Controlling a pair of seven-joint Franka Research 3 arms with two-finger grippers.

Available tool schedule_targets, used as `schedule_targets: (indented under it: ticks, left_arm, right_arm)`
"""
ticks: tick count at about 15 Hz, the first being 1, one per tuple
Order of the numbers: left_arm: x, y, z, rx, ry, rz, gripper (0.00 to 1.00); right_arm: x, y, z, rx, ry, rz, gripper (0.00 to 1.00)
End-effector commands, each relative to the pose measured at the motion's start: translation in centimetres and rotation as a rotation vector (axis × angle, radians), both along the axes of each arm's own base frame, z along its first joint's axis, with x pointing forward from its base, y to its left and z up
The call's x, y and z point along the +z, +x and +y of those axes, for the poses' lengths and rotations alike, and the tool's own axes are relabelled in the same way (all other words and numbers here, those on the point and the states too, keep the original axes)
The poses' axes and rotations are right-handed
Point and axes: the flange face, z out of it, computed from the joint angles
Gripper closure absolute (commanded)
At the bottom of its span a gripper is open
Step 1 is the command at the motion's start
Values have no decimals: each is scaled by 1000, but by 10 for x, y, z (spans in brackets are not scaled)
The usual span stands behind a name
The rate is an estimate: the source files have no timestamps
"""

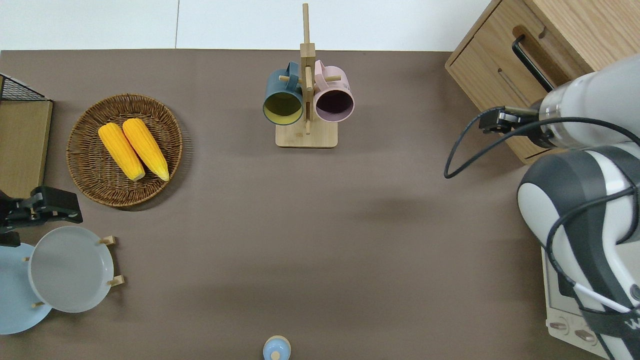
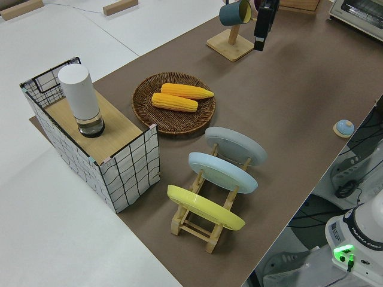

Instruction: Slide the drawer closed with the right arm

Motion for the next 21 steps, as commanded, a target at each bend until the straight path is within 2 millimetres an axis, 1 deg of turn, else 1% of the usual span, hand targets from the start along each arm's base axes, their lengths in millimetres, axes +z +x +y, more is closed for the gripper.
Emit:
schedule_targets:
  ticks: [1, 3, 5, 9, 13, 18, 19, 20, 21]
  left_arm:
    - [4, -3, -1, -10, -5, -7, 7]
    - [4, -3, 0, -9, -5, -7, 7]
    - [4, -3, 0, -9, -5, -7, 7]
    - [4, -3, 0, -9, -5, -7, 7]
    - [4, -3, 0, -9, -5, -7, 7]
    - [4, -3, 0, -9, -5, -7, 7]
    - [4, -3, 0, -10, -5, -7, 7]
    - [4, -3, 0, -9, -5, -7, 7]
    - [4, -3, 0, -9, -5, -7, 7]
  right_arm:
    - [22, -33, -10, 169, -9, 66, 11]
    - [34, -45, -16, 193, 33, 95, 11]
    - [43, -55, -20, 206, 31, 117, 11]
    - [59, -74, -17, 253, 61, 156, 11]
    - [63, -76, -15, 267, 59, 155, 11]
    - [76, -77, -12, 276, 57, 145, 11]
    - [75, -78, -4, 289, 59, 159, 11]
    - [79, -78, -2, 295, 59, 161, 11]
    - [78, -78, -9, 283, 66, 165, 11]
